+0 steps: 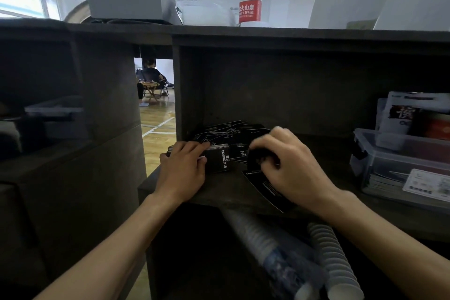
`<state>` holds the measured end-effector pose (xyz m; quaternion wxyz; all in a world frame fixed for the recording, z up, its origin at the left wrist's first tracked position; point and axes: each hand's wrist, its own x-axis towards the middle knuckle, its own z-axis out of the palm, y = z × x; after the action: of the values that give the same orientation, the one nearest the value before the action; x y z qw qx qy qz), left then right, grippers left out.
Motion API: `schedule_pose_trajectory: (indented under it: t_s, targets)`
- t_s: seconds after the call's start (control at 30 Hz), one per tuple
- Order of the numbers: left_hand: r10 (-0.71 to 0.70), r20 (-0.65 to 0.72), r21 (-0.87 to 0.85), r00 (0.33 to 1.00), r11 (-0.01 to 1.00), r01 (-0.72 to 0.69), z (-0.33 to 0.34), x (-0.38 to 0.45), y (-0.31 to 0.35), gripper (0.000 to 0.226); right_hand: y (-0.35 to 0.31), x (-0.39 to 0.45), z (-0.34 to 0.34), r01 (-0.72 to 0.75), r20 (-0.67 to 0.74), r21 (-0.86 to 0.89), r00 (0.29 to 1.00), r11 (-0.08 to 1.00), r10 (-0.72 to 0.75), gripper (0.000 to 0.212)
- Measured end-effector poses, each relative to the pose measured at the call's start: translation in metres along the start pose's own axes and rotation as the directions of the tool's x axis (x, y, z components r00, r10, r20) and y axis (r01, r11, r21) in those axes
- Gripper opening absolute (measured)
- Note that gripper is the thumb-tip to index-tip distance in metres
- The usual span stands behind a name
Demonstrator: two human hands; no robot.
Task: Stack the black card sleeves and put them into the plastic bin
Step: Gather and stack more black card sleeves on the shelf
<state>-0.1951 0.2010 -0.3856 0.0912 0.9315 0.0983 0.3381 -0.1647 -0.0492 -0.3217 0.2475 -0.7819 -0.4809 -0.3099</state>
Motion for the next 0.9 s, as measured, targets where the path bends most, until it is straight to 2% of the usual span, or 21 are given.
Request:
schedule_pose_trajectory:
  t_s: [0.07,0.13,0.23,0.3,0.43,0.53,0.63,0.7,0.77,0.83,0.9]
  targets:
    - [0.004,-0.002,0.006,1.0,1.0,-0.004,0.001,0.0,0.0,0.044,-0.007,0.024,0.004,-0.003,0.041,-0.042,0.999,0.999,0.005,0.042]
    - [0.004,0.007,0.003,1.0,1.0,-0.004,0.001,0.0,-0.002,0.047,-0.013,0.046,0.017,-0.002,0.168,-0.079,0.986,0.997,0.016,0.047]
    - [0.013,0.026,-0.012,1.0,1.0,-0.013,0.001,0.0,-0.003,0.058,-0.014,0.067,0.047,-0.13,0.398,0.063,0.912,0.99,0.095,0.058]
    - [0.012,0.029,-0.025,0.999,1.0,-0.011,-0.001,0.0,-0.003,0.066,-0.009,0.069,0.067,-0.189,0.43,0.133,0.896,0.973,0.115,0.066]
    - [-0.002,0.019,-0.037,1.0,0.999,0.003,0.0,-0.001,-0.002,0.071,0.002,0.055,0.093,-0.192,0.302,0.247,0.947,0.95,0.113,0.064]
    - [0.006,-0.003,-0.011,1.0,1.0,-0.006,0.003,0.0,-0.003,0.061,0.007,0.043,0.098,-0.14,0.195,0.3,0.977,0.944,0.083,0.057]
    - [0.01,-0.015,-0.032,1.0,0.999,-0.011,0.004,0.001,-0.005,0.052,0.014,0.033,0.09,-0.12,0.088,0.186,0.991,0.975,0.105,0.053]
    - [0.015,-0.022,-0.045,1.0,0.999,-0.016,0.005,0.001,-0.005,0.05,0.026,0.023,0.084,-0.218,-0.041,0.039,0.975,0.975,0.219,0.05]
    - [0.021,-0.021,-0.045,1.0,0.999,-0.022,0.005,0.0,-0.005,0.049,0.037,0.014,0.076,-0.408,-0.098,0.007,0.908,0.913,0.407,0.045]
    - [0.022,-0.012,-0.037,1.0,0.999,-0.022,0.004,0.0,-0.005,0.05,0.042,0.01,0.075,-0.528,-0.032,0.078,0.846,0.845,0.532,0.035]
    - [0.028,-0.006,-0.028,1.0,0.999,-0.028,0.004,0.0,-0.006,0.051,0.04,0.012,0.079,-0.548,0.024,0.126,0.835,0.827,0.549,0.027]
